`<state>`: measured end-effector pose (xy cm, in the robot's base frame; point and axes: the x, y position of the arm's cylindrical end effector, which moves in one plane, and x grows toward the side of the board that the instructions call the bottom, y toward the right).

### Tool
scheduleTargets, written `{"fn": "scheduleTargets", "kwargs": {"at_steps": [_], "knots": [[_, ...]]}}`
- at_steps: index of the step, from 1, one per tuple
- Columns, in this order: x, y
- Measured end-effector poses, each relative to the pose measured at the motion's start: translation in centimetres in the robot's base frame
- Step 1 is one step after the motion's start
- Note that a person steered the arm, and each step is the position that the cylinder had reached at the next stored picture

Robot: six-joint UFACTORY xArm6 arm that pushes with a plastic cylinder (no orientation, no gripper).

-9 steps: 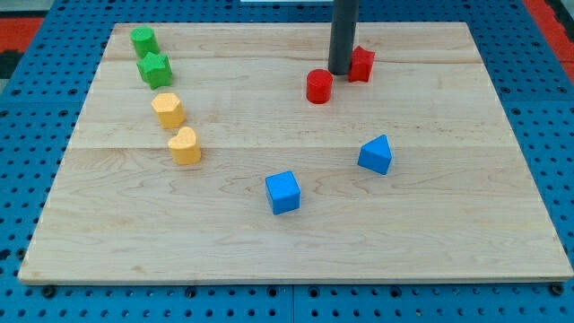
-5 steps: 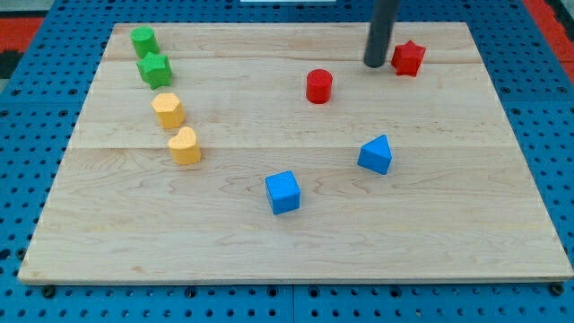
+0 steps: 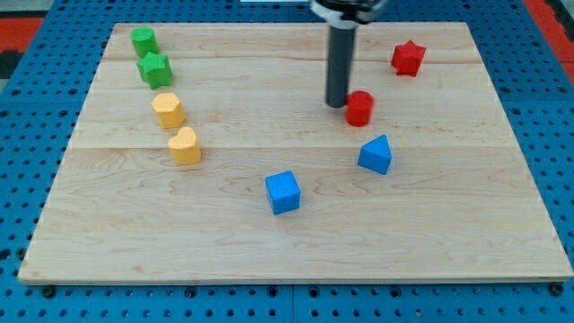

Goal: Push red circle towards red star

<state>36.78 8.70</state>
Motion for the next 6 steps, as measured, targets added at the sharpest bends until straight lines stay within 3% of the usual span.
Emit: {"fn": "scheduleTargets", "kwargs": {"at_steps": [1, 3, 5, 6], "knots": [[0.1, 1.8], [7.3, 2.4], [4.4, 6.9], [5.0, 7.3]]}}
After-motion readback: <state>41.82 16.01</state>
